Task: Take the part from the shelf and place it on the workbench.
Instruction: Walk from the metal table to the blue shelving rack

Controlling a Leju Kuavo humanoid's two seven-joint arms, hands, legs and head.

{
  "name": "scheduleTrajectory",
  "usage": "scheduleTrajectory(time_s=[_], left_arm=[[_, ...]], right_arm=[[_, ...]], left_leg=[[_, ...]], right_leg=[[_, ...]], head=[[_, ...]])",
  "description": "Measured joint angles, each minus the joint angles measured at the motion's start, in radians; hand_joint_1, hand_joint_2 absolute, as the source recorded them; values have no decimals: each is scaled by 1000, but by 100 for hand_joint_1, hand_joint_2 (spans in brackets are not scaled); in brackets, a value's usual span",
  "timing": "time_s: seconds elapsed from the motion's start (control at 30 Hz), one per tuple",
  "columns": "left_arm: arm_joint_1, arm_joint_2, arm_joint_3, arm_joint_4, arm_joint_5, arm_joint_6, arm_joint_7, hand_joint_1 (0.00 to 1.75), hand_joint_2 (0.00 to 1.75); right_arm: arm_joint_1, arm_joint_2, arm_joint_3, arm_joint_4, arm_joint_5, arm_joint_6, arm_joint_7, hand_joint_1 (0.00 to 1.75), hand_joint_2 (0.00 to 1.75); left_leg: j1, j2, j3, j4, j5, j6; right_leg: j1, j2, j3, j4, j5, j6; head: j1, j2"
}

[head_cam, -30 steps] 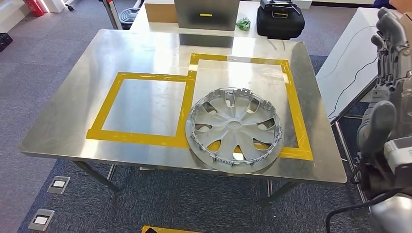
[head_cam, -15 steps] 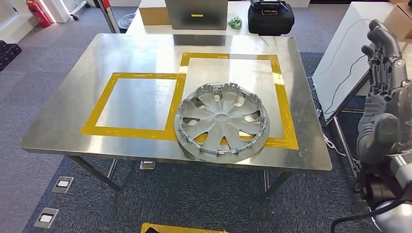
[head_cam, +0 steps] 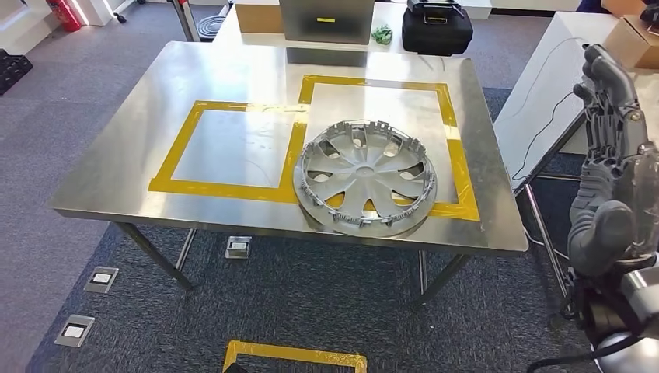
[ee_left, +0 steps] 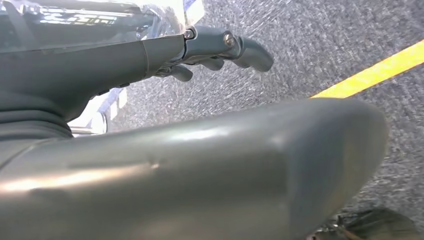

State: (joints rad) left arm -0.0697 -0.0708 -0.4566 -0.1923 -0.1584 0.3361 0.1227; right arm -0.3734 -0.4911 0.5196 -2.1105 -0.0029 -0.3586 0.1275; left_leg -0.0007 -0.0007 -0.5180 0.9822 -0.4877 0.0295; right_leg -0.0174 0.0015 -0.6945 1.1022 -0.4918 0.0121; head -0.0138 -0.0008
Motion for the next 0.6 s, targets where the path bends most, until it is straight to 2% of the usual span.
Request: scheduleTrajectory(time_s=[0.03, 0.07, 0.1, 0.13, 0.17, 0.2, 0.23, 0.27, 0.3, 0.33, 0.4, 0.43, 0.47, 0.5, 0.57, 0.6], left_arm=[[0, -1, 0, 0, -1, -2, 0, 0, 0], [0, -2, 0, 0, -2, -3, 1, 0, 0], [0, -3, 0, 0, -3, -4, 1, 0, 0], [0, -3, 0, 0, -3, -4, 2, 0, 0], [0, -3, 1, 0, -3, -4, 3, 0, 0], [0, -3, 1, 0, -3, -4, 3, 0, 0], [0, -3, 1, 0, -3, -4, 4, 0, 0], [0, -4, 1, -1, -3, -4, 4, 0, 0], [0, -4, 1, -1, -3, -4, 3, 0, 0], [0, -5, 1, -1, -3, -4, 3, 0, 0], [1, -5, 1, -1, -3, -3, 3, 0, 0], [2, -5, 1, -1, -3, -3, 3, 0, 0], [3, -5, 1, 0, -3, -3, 3, 0, 0], [3, -4, 1, 0, -3, -3, 4, 0, 0], [3, -4, 1, 0, -3, -4, 4, 0, 0], [2, -4, 1, 0, -3, -4, 4, 0, 0]], right_arm=[[6, -3, -2, -2, 1, -2, 0, 0, 0], [13, -5, -3, -3, 1, -4, 0, 0, 0], [20, -7, -5, -4, 2, -5, -1, 0, 0], [25, -9, -7, -5, 2, -6, -1, 0, 0], [28, -11, -9, -6, 1, -6, -2, 0, 0], [29, -12, -12, -7, 0, -6, -4, 0, 0], [29, -12, -14, -9, -3, -5, -5, 0, 0], [28, -13, -16, -11, -6, -4, -7, 0, 0], [27, -13, -18, -12, -11, -2, -9, 0, 0], [26, -13, -19, -13, -14, 0, -11, 0, 0], [24, -13, -20, -14, -19, 2, -12, 0, 0], [22, -14, -20, -14, -20, 4, -12, 0, 0], [22, -14, -20, -14, -22, 5, -12, 0, 0], [21, -14, -19, -14, -23, 5, -12, 0, 0], [22, -14, -19, -13, -25, 6, -12, 0, 0], [23, -14, -19, -13, -25, 7, -12, 0, 0]], left_leg=[[0, 0, -15, 0, 11, 3], [0, 1, -30, 2, 22, 4], [-1, 1, -46, 4, 32, 4], [-1, 1, -63, 8, 42, 3], [-1, 1, -81, 12, 52, 1], [-1, 1, -97, 17, 60, -1], [-2, 1, -111, 23, 68, -5], [-2, 1, -121, 28, 75, -8], [-3, 0, -128, 32, 82, -13], [-2, 0, -132, 33, 91, -19], [0, -1, -138, 32, 103, -32], [1, -2, -144, 40, 91, -38], [3, -2, -152, 62, 60, -43], [5, -3, -164, 105, 12, -49], [9, -2, -190, 230, -83, -58], [11, -2, -193, 283, -104, -62]], right_leg=[[0, 0, -15, 62, -52, 4], [-1, 0, -26, 126, -89, 7], [-1, 0, -28, 174, -103, 10], [-1, 0, -16, 192, -95, 12], [-1, 0, 13, 174, -72, 11], [-1, 0, 59, 122, -48, 9], [1, 0, 115, 48, -39, 5], [3, 0, 164, -22, -42, -1], [6, 0, 197, -73, -49, -7], [9, 1, 211, -101, -57, -14], [10, -1, 201, -107, -44, -28], [9, -3, 193, -109, -34, -35], [6, -6, 183, -111, -22, -42], [3, -8, 172, -112, -10, -47], [3, -9, 144, -111, 12, -50], [3, -10, 128, -109, 24, -48]], head=[[5, 0], [9, 0], [12, 0], [13, 0], [15, 0], [16, 0], [16, 0], [16, 0], [15, 0], [14, 0], [14, 0], [14, 0], [11, 0], [7, 0], [-1, 0], [-3, 0]])
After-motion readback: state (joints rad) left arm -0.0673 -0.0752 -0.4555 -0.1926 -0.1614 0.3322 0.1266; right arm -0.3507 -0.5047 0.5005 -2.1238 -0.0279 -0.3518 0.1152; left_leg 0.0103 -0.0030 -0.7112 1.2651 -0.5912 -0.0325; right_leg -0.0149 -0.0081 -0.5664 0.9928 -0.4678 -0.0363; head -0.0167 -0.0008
